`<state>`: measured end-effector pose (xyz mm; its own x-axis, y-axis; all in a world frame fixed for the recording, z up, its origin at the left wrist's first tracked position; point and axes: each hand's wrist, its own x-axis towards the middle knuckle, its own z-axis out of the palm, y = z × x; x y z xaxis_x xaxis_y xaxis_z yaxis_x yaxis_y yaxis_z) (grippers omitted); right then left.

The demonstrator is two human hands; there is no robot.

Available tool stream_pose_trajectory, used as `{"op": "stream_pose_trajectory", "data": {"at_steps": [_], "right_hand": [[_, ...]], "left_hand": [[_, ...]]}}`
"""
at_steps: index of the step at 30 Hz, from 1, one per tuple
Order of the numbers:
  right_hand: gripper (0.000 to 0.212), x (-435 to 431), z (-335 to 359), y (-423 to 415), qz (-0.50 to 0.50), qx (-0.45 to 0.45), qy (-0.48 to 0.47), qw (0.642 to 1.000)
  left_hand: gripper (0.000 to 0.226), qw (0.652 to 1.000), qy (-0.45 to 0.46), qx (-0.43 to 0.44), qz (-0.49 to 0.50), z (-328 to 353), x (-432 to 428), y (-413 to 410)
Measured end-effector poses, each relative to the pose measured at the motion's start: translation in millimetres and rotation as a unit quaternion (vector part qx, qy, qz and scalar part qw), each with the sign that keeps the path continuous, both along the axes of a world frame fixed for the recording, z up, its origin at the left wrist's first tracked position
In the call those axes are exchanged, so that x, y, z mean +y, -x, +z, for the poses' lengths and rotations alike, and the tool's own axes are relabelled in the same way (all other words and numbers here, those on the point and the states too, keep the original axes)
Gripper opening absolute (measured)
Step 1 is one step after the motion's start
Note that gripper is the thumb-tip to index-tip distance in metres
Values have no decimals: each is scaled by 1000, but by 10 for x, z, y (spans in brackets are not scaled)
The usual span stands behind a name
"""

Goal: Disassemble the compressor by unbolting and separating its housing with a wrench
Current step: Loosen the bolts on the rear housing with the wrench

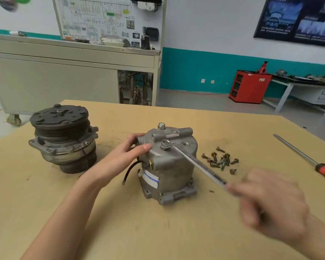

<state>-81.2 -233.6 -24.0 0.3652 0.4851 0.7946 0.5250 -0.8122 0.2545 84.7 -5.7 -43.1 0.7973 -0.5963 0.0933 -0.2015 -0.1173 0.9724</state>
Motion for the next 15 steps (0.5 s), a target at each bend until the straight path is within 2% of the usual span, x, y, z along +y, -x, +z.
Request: {"op": "stream_pose_trajectory", "data": {"at_steps": [1, 3, 6, 7, 10, 13, 15], "right_hand": [[38, -152, -5, -24, -43, 19, -81, 996], [38, -365, 47, -156, -143, 68, -213, 964], [32, -558, 163, -751, -189, 195, -296, 916], [32, -580, 240, -1024, -209, 250, -284, 902], [38, -403, 491, -1890, -251, 358, -151, 886], [36, 175, 631, -2507, -231, 400, -16, 887], [33, 726, 706, -2684, -212, 374, 69, 900]], "left_hand": [[61, 1000, -2, -2, 3, -4, -10, -2], [65, 1000, -10, -3, 7, 13, -27, 10], [67, 1000, -23, 4, 16, 14, -42, 30], [66, 1000, -19, 5, 16, 12, -42, 31], [66, 1000, -27, 3, 15, 14, -37, 26], [66, 999, -40, -4, 18, 2, -25, 0], [66, 999, -39, -9, 17, -18, -21, -12]]}}
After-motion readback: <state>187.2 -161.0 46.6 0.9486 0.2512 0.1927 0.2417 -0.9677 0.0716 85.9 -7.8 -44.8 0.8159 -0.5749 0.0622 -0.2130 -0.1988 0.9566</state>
